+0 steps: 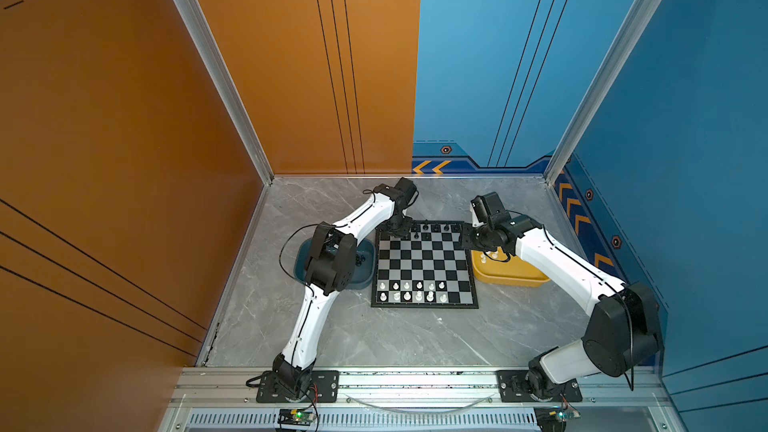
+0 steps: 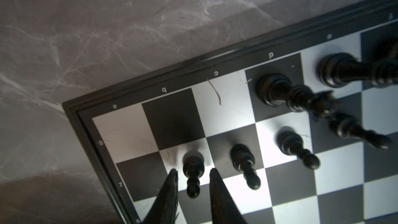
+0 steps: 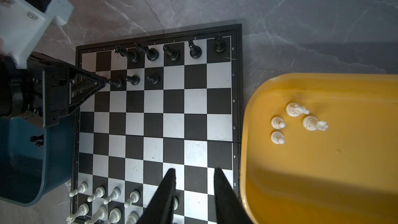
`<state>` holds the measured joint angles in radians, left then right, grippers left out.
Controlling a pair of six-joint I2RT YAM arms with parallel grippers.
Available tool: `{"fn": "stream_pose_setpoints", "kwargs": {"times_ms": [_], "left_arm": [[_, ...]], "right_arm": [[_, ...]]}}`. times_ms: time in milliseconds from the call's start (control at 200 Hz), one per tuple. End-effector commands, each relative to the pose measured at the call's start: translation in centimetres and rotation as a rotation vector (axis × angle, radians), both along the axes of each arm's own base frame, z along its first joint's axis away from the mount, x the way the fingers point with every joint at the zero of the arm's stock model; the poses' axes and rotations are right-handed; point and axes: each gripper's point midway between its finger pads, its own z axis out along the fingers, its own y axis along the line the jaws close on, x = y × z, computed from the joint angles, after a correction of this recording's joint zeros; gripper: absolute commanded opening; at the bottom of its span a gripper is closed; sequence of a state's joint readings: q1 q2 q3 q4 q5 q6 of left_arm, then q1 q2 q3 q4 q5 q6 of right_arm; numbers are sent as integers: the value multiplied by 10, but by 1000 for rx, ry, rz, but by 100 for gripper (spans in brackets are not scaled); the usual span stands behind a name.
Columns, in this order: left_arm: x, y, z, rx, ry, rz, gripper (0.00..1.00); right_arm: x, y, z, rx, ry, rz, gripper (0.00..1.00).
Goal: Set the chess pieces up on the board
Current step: 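Lift the left gripper off the board and move it back over the teal tray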
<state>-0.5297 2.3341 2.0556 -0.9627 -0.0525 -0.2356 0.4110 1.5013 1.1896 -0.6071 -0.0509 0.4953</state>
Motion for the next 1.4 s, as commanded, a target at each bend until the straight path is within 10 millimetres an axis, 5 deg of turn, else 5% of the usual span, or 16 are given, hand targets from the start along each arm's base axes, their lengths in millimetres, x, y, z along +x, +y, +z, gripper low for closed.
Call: {"fn": "stream_pose_setpoints", "kwargs": {"times_ms": [0, 350, 661, 861, 991, 1392], "left_arm": [[1, 5, 28, 12, -48, 4, 29], [-6, 9, 100, -82, -154, 9, 29], [-27, 68, 147, -18, -266, 95, 31], [-47, 136, 143, 9, -286, 243, 34], [-59, 161, 133, -13, -279, 312, 34], [-71, 143, 75, -58, -153, 295, 28]], "right_arm": [[-2, -4, 5, 15, -15, -17, 33], [-5, -7, 10, 16, -26, -22, 33], [-6, -4, 11, 29, -29, -20, 33], [-4, 0, 11, 26, -21, -7, 33], [-3, 4, 11, 21, -18, 2, 33], [-4, 18, 10, 3, -9, 32, 33]]}}
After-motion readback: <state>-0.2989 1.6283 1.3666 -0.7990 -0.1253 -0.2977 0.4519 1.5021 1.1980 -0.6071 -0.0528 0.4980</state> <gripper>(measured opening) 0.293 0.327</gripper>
